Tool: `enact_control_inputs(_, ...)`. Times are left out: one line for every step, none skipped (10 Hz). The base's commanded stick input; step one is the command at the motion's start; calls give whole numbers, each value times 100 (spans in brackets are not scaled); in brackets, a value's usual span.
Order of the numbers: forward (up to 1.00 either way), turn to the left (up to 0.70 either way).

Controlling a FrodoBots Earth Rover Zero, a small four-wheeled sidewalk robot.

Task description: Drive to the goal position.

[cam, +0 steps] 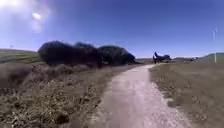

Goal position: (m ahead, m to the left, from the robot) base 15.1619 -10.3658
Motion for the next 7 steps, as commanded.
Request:
enact_control_inputs(100, -11)
enact_control_inputs(100, -34)
enact_control_inputs(100, -37)
enact_control_inputs(100, -4)
enact_control_inputs(100, -16)
enact_control_inputs(100, -29)
enact_control_inputs(100, -34)
